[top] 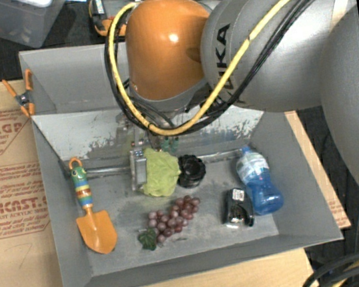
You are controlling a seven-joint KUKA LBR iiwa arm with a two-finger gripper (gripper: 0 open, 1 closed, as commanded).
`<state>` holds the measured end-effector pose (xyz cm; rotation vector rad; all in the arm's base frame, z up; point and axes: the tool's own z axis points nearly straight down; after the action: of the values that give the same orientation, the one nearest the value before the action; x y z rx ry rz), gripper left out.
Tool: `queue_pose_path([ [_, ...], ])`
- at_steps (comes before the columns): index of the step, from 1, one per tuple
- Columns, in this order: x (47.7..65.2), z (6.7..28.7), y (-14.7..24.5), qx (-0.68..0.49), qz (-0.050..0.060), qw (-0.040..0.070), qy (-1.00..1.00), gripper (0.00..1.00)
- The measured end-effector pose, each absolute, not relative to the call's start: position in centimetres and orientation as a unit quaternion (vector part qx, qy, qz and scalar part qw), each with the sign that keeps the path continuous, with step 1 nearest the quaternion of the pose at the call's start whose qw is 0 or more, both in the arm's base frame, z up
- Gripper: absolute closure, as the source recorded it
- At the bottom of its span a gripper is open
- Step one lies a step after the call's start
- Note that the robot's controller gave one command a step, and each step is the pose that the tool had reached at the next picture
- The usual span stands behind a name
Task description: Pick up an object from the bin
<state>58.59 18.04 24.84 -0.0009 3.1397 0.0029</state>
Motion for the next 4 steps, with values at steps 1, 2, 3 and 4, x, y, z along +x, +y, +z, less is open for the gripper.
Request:
queue_pose_path([
  [1, 55.4, 13.6, 22.2, -0.089, 0.001, 0.002, 0.996, 0.0],
  [2, 57.7, 16.1, 8.4, -0.249, 0.0, 0.005, 0.968, 0.0],
  [3, 52.0, 14.2, 23.2, -0.393, 0.003, 0.0, 0.919, 0.0],
  [4, 53.0, 8.6, 11.8, -0.372, 0.0, 0.004, 0.928, 0.0],
])
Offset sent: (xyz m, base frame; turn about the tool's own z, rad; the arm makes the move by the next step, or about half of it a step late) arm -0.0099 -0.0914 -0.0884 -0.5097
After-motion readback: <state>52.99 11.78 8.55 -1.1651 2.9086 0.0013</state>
